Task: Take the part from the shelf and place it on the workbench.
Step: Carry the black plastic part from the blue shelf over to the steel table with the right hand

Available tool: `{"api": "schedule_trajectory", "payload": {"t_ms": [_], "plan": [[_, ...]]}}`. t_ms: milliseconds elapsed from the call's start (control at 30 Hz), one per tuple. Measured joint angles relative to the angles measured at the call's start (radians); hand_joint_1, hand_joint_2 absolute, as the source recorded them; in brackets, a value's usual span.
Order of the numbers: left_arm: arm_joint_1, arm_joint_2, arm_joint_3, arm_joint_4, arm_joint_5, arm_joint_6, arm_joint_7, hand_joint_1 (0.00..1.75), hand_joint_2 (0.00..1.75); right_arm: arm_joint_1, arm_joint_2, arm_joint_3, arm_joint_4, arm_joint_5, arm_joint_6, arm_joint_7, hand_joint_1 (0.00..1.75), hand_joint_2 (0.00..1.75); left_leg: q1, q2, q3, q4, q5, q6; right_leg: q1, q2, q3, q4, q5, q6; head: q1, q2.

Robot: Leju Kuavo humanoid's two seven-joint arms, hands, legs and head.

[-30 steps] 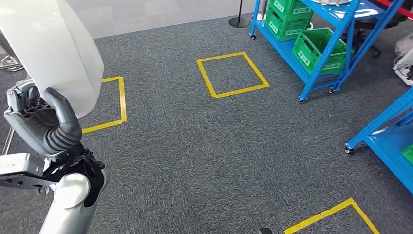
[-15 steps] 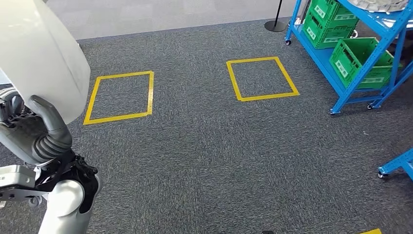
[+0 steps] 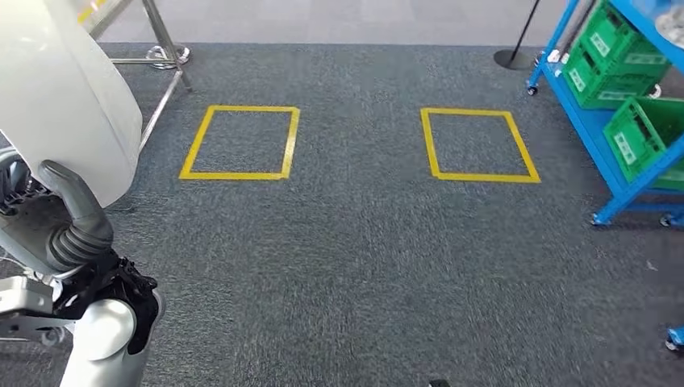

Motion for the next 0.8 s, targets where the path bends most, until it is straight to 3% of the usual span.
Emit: {"api": "schedule_trajectory", "payload": {"t_ms": [67, 100, 133, 167, 200, 267, 333, 400, 433, 500, 567, 633, 667, 700, 800], "plan": [[-0.001, -0.003, 0.0, 0.001, 0.0, 0.0, 0.0, 1.75, 1.75, 0.002, 0.0, 0.0, 0.0, 0.0, 0.0, 0.001, 0.0, 0.0, 0.001, -0.023, -0.003, 0.001, 0.002, 0.005, -0.002, 0.04, -0.064, 0.129, -0.06, 0.003, 0.004, 0.0], [0.0, -0.004, 0.0, 0.003, 0.0, 0.0, 0.001, 1.75, 1.75, 0.004, 0.0, 0.0, 0.0, 0.0, 0.0, 0.001, 0.0, 0.0, 0.001, -0.036, -0.004, 0.002, 0.002, 0.005, -0.002, 0.044, -0.093, 0.183, -0.074, 0.004, 0.005, 0.0], [0.001, -0.004, 0.0, 0.004, 0.0, 0.0, 0.001, 1.75, 1.75, 0.006, 0.0, -0.001, 0.0, 0.0, 0.0, 0.001, 0.0, 0.0, 0.001, -0.05, -0.006, 0.004, 0.002, 0.005, -0.003, 0.045, -0.107, 0.203, -0.069, 0.005, 0.005, 0.0], [0.001, -0.005, 0.0, 0.005, 0.0, 0.0, 0.001, 1.75, 1.75, 0.007, 0.0, -0.001, 0.0, 0.0, 0.0, 0.001, 0.0, 0.0, 0.002, -0.065, -0.006, 0.007, 0.001, 0.003, -0.005, 0.047, -0.103, 0.183, -0.044, 0.005, 0.005, 0.0], [0.001, -0.005, 0.0, 0.006, 0.0, 0.0, 0.001, 1.75, 1.75, 0.007, 0.0, -0.001, 0.0, 0.0, 0.0, 0.001, 0.0, 0.0, 0.004, -0.078, -0.006, 0.01, 0.0, 0.0, -0.007, 0.054, -0.08, 0.127, -0.006, 0.006, 0.005, 0.0], [0.001, -0.005, 0.0, 0.006, -0.001, 0.0, 0.001, 1.75, 1.75, 0.006, 0.0, -0.003, 0.0, 0.0, 0.0, 0.002, 0.0, 0.0, 0.006, -0.103, -0.01, 0.02, -0.004, -0.011, -0.013, 0.091, -0.023, -0.001, 0.05, 0.008, 0.005, 0.0], [0.0, -0.006, 0.0, 0.006, -0.003, 0.0, 0.0, 1.75, 1.75, 0.006, 0.0, -0.004, 0.0, 0.0, 0.0, 0.005, 0.0, 0.0, 0.006, -0.122, -0.017, 0.023, -0.005, -0.026, -0.012, 0.11, -0.002, -0.054, 0.062, 0.004, 0.005, 0.0], [0.0, -0.008, 0.001, 0.006, -0.006, 0.0, 0.0, 1.75, 1.75, 0.006, 0.001, -0.006, 0.0, 0.0, 0.0, 0.007, 0.0, 0.0, 0.009, -0.138, -0.023, 0.018, 0.0, -0.04, -0.009, 0.092, -0.002, -0.058, 0.067, -0.008, 0.006, 0.0], [0.0, -0.007, 0.003, 0.006, -0.009, 0.0, 0.0, 1.75, 1.75, 0.005, 0.002, -0.007, 0.0, 0.0, 0.0, 0.007, 0.0, 0.0, 0.009, -0.13, -0.027, 0.02, -0.001, -0.046, -0.009, 0.083, -0.001, -0.061, 0.07, -0.015, 0.005, 0.0], [-0.002, -0.007, 0.008, 0.006, -0.014, 0.0, 0.001, 1.75, 1.75, 0.006, 0.003, -0.008, 0.0, 0.0, -0.001, 0.006, 0.0, 0.0, 0.006, -0.081, -0.054, 0.074, -0.037, -0.053, -0.009, 0.062, 0.001, -0.067, 0.073, -0.029, 0.0, 0.0], [-0.003, -0.008, 0.011, 0.006, -0.018, 0.0, 0.001, 1.75, 1.75, 0.009, 0.004, -0.008, 0.0, 0.002, -0.001, 0.006, 0.0, 0.0, 0.004, -0.031, -0.112, 0.199, -0.103, -0.057, -0.005, 0.038, 0.0, -0.068, 0.072, -0.036, -0.004, 0.0], [0.0, -0.008, 0.011, 0.008, -0.019, 0.0, 0.001, 1.75, 1.75, 0.012, 0.004, -0.008, 0.0, 0.006, 0.0, 0.008, 0.0, 0.0, 0.004, -0.021, -0.154, 0.29, -0.132, -0.057, -0.001, 0.013, 0.0, -0.068, 0.07, -0.038, -0.004, 0.0], [0.001, -0.008, 0.012, 0.008, -0.019, 0.0, 0.001, 1.75, 1.75, 0.012, 0.004, -0.008, 0.0, 0.009, 0.0, 0.01, 0.0, 0.0, 0.004, -0.019, -0.15, 0.287, -0.12, -0.055, 0.0, 0.001, 0.001, -0.068, 0.07, -0.039, -0.004, 0.0], [0.001, -0.007, 0.013, 0.009, -0.018, 0.0, 0.001, 1.75, 1.75, 0.011, 0.005, -0.008, 0.0, 0.012, 0.0, 0.012, 0.0, 0.0, 0.003, -0.013, -0.124, 0.242, -0.092, -0.052, 0.001, -0.011, 0.003, -0.068, 0.069, -0.039, -0.004, 0.0], [-0.002, -0.008, 0.014, 0.008, -0.016, 0.0, 0.001, 1.75, 1.75, 0.009, 0.005, -0.008, 0.0, 0.016, 0.0, 0.015, 0.0, 0.0, -0.007, 0.037, -0.019, 0.051, -0.017, -0.034, 0.006, -0.04, 0.011, -0.067, 0.064, -0.032, -0.003, 0.0]]}}
